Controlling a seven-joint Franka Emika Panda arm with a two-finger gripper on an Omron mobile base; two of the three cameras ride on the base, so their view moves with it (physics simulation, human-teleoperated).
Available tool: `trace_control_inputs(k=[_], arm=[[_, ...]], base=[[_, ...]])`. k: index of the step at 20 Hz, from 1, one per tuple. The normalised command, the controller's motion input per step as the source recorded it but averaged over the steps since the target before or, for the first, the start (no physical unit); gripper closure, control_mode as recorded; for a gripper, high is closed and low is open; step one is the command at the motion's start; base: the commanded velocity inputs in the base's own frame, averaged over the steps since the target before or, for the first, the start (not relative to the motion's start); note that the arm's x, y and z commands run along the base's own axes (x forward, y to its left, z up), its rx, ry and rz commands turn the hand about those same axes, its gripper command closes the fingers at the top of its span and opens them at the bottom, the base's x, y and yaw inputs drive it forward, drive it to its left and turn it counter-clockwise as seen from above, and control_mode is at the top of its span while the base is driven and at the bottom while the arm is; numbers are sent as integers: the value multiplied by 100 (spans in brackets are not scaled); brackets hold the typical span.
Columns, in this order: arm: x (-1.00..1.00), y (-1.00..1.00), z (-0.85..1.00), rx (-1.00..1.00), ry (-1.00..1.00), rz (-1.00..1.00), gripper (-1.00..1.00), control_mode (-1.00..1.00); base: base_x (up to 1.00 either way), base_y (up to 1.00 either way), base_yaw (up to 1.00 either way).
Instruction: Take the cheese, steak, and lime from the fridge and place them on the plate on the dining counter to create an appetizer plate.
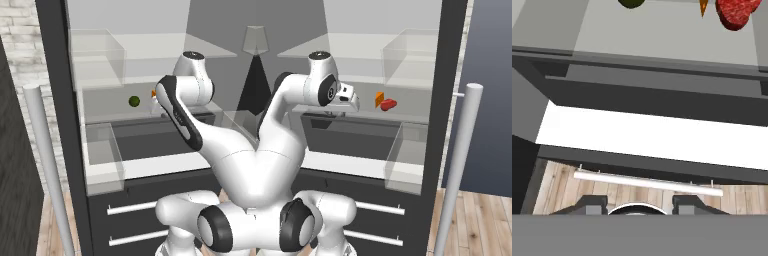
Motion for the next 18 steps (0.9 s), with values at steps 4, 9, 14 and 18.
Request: trace_control_inputs(k=[4, 9, 14, 18], arm=[[2, -2, 0, 0, -7, 0, -100, -100], [26, -14, 1, 0, -9, -3, -100, -100], [43, -14, 5, 0, -10, -9, -100, -100], [48, -1, 15, 0, -12, -11, -100, -100]], base=[[0, 0, 0], [0, 0, 0], [0, 0, 0], [0, 0, 0]])
